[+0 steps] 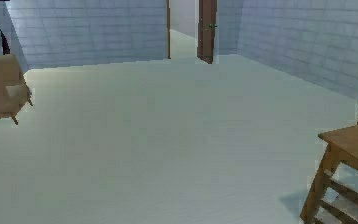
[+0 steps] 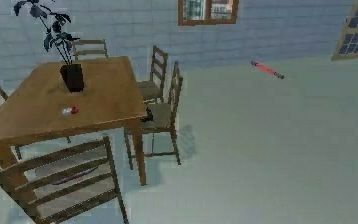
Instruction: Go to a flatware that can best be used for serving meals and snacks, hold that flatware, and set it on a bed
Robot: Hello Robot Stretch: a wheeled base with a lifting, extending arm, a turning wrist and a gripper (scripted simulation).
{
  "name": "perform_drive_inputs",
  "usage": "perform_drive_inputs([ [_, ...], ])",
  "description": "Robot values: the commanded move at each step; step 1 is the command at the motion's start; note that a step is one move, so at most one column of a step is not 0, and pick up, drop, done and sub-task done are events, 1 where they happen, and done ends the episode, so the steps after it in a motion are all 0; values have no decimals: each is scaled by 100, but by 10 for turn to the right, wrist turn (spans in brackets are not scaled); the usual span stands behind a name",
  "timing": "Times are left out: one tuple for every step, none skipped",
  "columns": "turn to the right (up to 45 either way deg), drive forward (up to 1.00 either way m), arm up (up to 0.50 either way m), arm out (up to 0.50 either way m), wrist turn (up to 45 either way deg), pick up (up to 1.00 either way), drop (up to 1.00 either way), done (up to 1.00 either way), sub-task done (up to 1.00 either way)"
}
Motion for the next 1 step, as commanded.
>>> perform_drive_inputs([
  [0,100,0,0,0,0,0,0,0],
])
